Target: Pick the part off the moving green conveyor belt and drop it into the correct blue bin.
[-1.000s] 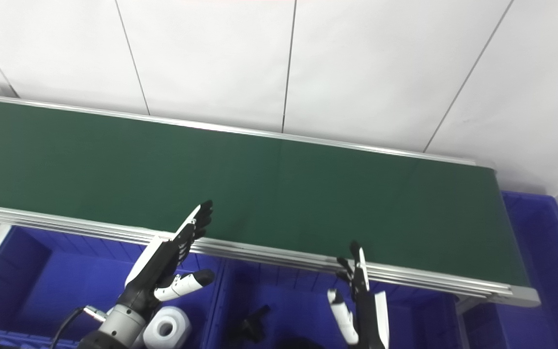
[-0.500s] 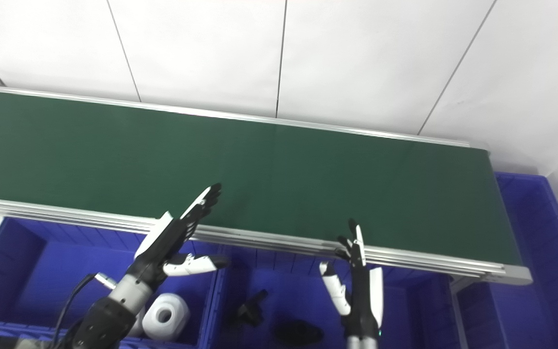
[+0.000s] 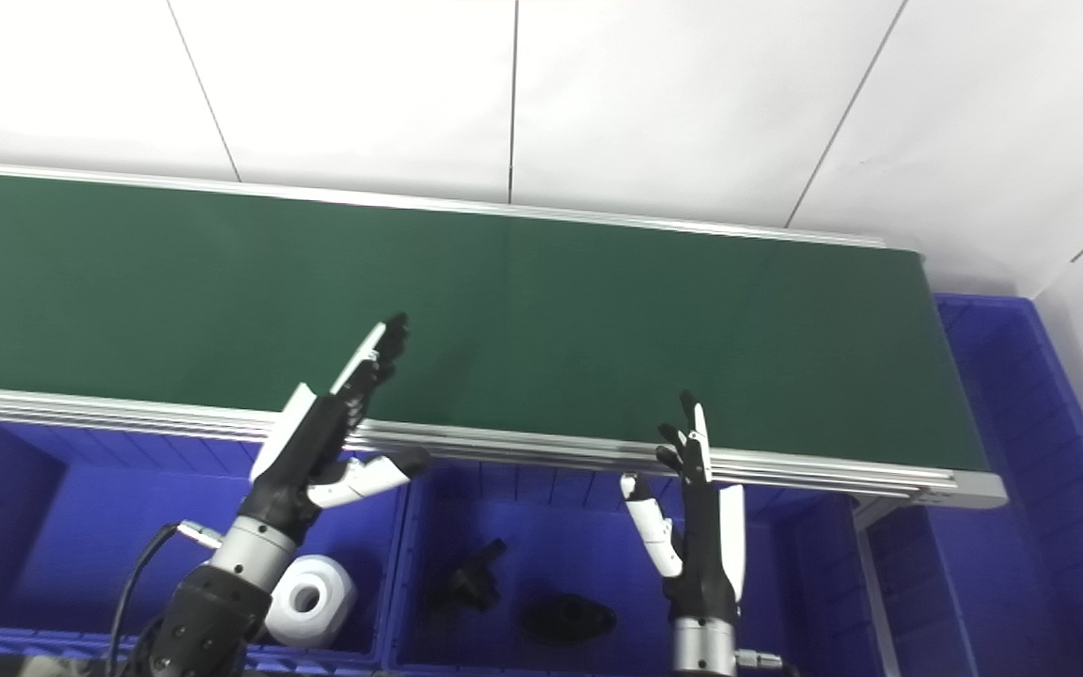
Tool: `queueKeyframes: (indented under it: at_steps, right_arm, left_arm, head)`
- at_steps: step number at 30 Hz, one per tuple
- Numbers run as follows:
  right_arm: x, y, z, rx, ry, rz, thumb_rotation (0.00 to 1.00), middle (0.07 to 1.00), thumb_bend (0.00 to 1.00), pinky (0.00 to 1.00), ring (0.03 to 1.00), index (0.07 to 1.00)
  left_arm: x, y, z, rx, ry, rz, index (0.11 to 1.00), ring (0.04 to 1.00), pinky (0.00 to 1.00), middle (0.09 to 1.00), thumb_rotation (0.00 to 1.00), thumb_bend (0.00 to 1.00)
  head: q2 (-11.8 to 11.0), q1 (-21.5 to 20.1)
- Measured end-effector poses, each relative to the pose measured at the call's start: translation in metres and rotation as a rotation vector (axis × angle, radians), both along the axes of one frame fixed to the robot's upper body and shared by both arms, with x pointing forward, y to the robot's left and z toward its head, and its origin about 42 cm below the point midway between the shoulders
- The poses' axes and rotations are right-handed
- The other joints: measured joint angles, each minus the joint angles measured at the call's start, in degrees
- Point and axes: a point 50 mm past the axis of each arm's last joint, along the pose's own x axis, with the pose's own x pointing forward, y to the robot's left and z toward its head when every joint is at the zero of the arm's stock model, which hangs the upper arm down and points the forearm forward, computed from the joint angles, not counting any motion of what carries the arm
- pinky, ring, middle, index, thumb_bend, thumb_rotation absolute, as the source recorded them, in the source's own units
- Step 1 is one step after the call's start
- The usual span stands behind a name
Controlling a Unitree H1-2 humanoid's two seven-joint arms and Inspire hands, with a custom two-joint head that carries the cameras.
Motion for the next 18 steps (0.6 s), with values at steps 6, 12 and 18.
queueKeyframes:
  at_steps: [6, 12, 18]
  right_arm:
    - [-0.001, -0.001, 0.0, 0.004, 0.002, 0.003, 0.98, 0.99, 0.72, 0.83, 0.888, 0.982]
    - [-0.007, -0.004, -0.001, -0.007, 0.008, -0.012, 0.99, 0.982, 0.72, 0.82, 0.883, 0.98]
    - [-0.01, -0.005, 0.0, 0.001, -0.019, -0.03, 0.99, 0.995, 0.73, 0.81, 0.886, 0.983]
  left_arm:
    - [-0.009, 0.004, -0.013, -0.012, -0.014, 0.077, 1.0, 0.988, 1.0, 1.0, 0.8, 0.5]
    - [-0.011, 0.001, -0.013, -0.019, -0.065, 0.096, 1.0, 0.945, 0.95, 0.988, 0.8, 0.49]
    - [-0.013, 0.0, -0.013, -0.021, -0.076, 0.109, 1.0, 0.937, 0.93, 0.986, 0.82, 0.49]
  head:
    - [-0.44, 0.61]
    - [-0.97, 0.88]
    - [-1.67, 1.32]
